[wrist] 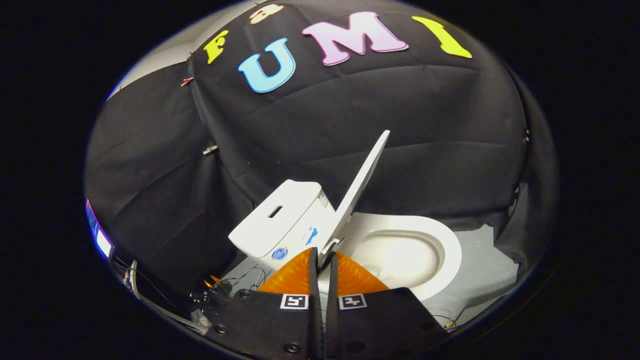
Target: Open the toilet lid.
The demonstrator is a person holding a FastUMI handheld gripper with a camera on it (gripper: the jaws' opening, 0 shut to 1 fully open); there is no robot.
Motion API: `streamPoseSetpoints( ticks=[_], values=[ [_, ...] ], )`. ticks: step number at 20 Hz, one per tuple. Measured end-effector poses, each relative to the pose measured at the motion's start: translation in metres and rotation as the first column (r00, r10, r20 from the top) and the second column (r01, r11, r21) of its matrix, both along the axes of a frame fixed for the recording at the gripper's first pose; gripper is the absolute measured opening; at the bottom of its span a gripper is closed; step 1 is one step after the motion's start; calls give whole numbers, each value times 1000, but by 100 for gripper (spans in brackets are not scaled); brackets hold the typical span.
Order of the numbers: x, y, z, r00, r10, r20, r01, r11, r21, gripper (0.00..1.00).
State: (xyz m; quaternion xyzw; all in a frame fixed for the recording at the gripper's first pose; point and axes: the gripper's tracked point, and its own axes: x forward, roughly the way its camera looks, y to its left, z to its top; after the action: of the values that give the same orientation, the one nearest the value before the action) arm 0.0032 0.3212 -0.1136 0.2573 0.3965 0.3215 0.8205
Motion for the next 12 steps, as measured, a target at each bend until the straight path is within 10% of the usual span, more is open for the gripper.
streamPoseSetpoints(
  ticks=[12],
  values=[
    [6,72,50,991,83,104,-85,996,13,8]
  ],
)
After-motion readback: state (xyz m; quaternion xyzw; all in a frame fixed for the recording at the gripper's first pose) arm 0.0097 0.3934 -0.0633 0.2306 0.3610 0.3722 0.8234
